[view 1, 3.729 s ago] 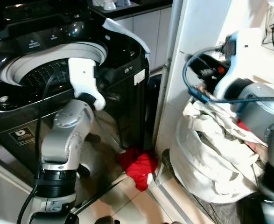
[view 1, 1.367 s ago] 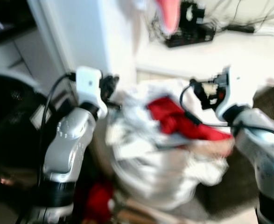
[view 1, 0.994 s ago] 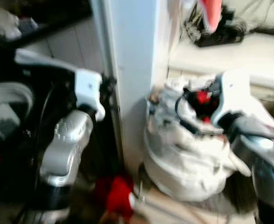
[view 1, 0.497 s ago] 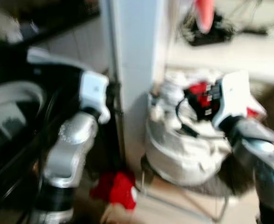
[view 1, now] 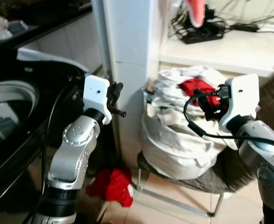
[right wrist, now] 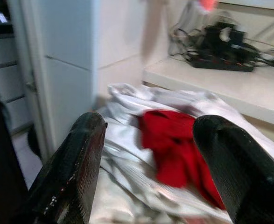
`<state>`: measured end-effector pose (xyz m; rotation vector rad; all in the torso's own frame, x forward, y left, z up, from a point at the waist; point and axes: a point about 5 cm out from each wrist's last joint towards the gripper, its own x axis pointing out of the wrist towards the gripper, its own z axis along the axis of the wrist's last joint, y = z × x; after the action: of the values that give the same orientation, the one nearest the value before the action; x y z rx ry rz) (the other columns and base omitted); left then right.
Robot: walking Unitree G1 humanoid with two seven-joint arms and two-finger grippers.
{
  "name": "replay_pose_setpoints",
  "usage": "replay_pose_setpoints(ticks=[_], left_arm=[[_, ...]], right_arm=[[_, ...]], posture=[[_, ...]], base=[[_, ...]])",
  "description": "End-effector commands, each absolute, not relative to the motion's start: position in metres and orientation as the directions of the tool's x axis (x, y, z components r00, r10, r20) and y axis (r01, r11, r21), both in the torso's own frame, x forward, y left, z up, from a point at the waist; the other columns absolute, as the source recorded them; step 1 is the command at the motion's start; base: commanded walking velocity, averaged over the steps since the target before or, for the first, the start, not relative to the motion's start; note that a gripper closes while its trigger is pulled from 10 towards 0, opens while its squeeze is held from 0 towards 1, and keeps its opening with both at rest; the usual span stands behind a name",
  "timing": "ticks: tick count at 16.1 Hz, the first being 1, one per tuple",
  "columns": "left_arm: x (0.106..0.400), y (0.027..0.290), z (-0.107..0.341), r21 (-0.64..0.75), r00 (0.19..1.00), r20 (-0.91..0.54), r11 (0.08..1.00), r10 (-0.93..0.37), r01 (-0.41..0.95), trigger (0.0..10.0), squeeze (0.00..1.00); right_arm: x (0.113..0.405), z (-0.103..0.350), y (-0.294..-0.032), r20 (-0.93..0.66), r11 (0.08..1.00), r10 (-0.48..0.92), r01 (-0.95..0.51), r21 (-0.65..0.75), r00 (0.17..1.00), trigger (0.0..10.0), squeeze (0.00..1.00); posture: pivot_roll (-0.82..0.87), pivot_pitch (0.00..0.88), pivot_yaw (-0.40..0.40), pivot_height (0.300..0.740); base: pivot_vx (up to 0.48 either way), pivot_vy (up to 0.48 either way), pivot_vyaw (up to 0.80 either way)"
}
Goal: Clothes washing
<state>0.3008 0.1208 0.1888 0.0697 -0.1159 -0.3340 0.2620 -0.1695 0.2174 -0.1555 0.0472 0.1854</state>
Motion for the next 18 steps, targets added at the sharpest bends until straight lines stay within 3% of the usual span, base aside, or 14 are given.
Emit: replay_pose_setpoints(ticks=[1,4,5,9,11,14,18], left_arm=[[0.299,0.12,0.193,0.102,0.939,0.123,0.946,-0.32,0.309,10.0,0.0],[0.3,0.119,0.194,0.086,0.94,0.122,0.947,-0.319,0.311,10.0,0.0],[0.301,0.119,0.195,0.032,0.939,0.142,0.95,-0.313,0.312,10.0,0.0],[0.303,0.125,0.192,0.061,0.955,0.115,0.962,-0.272,0.267,10.0,0.0],[0.306,0.128,0.193,0.004,0.96,0.109,0.966,-0.258,0.259,10.0,0.0],[0.306,0.128,0.196,0.046,0.956,0.125,0.964,-0.267,0.263,10.0,0.0],[0.305,0.131,0.197,0.032,0.957,0.125,0.965,-0.261,0.259,10.0,0.0]], right_arm=[[0.262,0.22,-0.164,-0.047,0.962,0.215,-0.22,-0.161,0.975,10.0,0.0],[0.263,0.219,-0.164,-0.047,0.961,0.219,-0.224,-0.164,0.975,10.0,0.0],[0.264,0.218,-0.165,-0.045,0.965,0.214,-0.218,-0.146,0.976,10.0,0.0],[0.267,0.219,-0.169,-0.045,0.971,0.186,-0.191,-0.147,0.982,10.0,0.0],[0.267,0.218,-0.166,-0.047,0.971,0.193,-0.197,-0.134,0.98,10.0,0.0],[0.265,0.218,-0.161,-0.048,0.958,0.234,-0.239,-0.161,0.971,10.0,0.0],[0.264,0.218,-0.153,-0.046,0.944,0.281,-0.284,-0.165,0.959,10.0,0.0]], posture=[[-0.05,0.0,0.02,0.74],[-0.04,0.0,0.015,0.74],[-0.05,0.0,0.014,0.74],[-0.04,0.0,0.015,0.74],[-0.05,0.0,0.02,0.74],[-0.05,0.0,0.023,0.74],[-0.04,0.0,0.019,0.74]], base=[[0.0,-0.424,0.8],[0.0,-0.406,0.8],[0.0,0.0,0.0],[0.0,0.0,0.0],[0.0,0.0,0.0],[0.0,0.0,0.0],[0.323,0.0,0.8]])
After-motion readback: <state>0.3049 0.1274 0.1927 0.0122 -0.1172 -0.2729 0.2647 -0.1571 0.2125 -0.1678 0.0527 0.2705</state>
